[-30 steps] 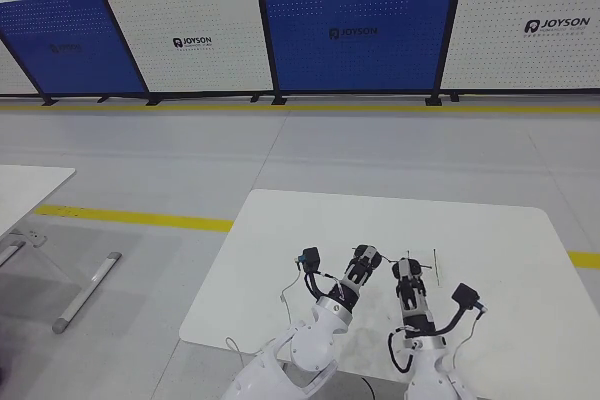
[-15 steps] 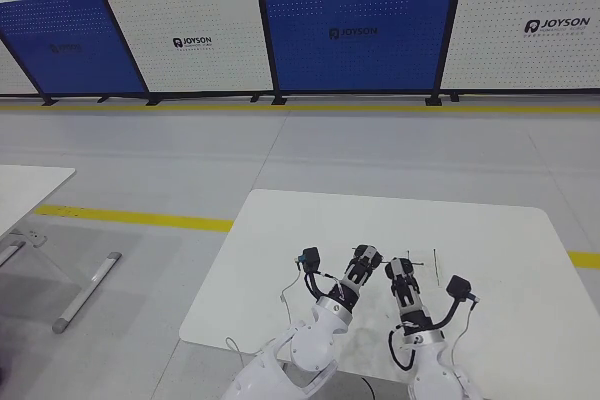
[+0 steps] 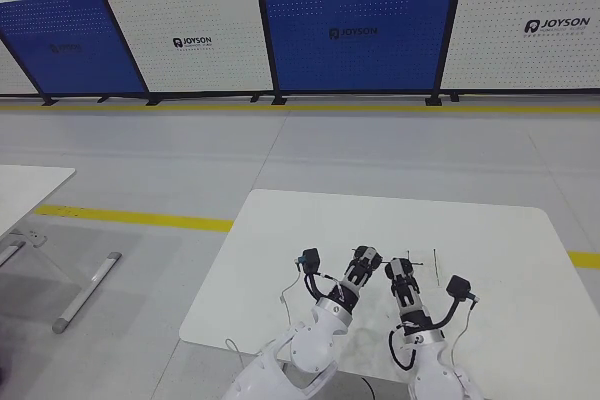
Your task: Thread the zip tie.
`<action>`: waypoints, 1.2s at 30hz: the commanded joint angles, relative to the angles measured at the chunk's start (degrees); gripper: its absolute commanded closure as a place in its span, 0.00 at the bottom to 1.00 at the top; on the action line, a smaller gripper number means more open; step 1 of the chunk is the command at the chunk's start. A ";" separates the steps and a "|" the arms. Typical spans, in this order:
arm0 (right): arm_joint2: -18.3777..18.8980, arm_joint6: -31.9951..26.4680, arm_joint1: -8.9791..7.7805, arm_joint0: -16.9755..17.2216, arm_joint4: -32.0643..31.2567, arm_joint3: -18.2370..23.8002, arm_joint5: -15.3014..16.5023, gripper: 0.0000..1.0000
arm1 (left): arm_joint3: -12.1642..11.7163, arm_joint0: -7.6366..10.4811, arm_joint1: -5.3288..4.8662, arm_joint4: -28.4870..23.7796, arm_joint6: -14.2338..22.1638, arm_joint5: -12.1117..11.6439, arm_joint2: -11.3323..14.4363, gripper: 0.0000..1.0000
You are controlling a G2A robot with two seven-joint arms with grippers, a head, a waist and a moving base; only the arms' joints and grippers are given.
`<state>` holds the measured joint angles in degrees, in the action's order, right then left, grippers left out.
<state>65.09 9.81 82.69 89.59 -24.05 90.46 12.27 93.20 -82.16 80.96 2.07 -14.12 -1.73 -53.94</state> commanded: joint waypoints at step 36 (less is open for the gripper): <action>0.36 2.55 -0.16 1.55 -5.06 2.05 -1.67 1.00 | -0.24 -0.54 0.11 1.23 0.41 0.11 -0.55 0.95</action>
<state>65.47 12.31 82.52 91.15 -29.10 92.55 10.63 92.99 -82.69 81.06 3.28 -13.69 -1.59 -54.46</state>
